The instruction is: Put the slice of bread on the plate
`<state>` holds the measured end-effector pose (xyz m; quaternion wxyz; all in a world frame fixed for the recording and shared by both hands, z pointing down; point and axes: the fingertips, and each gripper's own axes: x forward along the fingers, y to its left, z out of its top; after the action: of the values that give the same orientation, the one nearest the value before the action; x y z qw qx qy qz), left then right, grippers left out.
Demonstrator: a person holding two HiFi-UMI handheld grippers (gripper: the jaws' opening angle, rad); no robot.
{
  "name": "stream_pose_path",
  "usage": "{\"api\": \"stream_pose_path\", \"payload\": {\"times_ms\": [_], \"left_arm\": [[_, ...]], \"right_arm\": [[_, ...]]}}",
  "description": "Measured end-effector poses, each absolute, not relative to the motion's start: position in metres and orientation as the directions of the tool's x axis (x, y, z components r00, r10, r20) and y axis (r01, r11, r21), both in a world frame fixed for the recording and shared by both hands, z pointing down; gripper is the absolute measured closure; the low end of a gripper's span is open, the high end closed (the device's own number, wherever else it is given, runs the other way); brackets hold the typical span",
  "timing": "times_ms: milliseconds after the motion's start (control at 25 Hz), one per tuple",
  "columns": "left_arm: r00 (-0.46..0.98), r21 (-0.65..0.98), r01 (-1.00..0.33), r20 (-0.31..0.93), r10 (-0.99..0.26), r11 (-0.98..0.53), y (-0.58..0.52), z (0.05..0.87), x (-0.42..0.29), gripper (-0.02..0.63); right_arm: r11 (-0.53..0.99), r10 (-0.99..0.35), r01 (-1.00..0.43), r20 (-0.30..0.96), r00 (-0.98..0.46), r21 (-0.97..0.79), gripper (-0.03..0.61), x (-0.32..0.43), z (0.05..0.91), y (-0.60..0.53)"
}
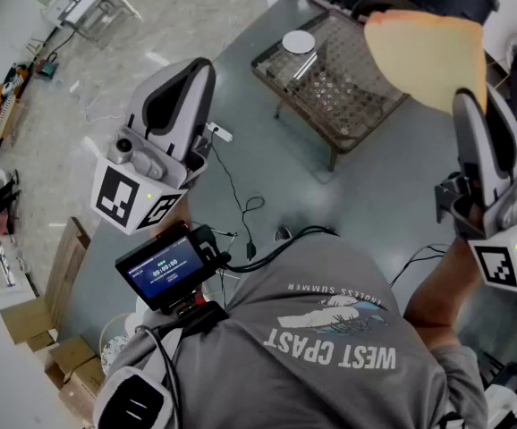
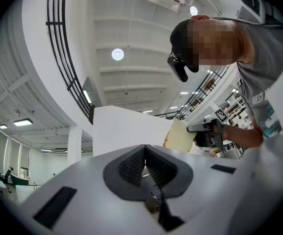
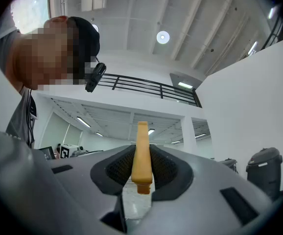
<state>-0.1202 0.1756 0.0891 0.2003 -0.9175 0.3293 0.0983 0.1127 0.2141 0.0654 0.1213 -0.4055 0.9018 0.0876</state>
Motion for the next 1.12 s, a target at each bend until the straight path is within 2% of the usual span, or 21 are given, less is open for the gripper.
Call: {"api": "stream_pose_path", "payload": {"times_ms": [160, 1120], "left_arm": [[0.794, -0.316, -0.604, -0.323, -0.516, -0.732, 0.166, 0.086, -0.109, 0.606], [0.794, -0.301, -0.604, -0.301, -0.528, -0.738, 0.16, 0.096, -0.105, 0.606]], "right_arm": [[0.616, -0.737, -0.785, -0.304, -0.604, 0.066, 0.488, 0.121, 0.066, 0.217], [0.633, -0.737, -0.774, -0.298, -0.607, 0.009, 0.488, 0.122, 0.072, 0.21]]}}
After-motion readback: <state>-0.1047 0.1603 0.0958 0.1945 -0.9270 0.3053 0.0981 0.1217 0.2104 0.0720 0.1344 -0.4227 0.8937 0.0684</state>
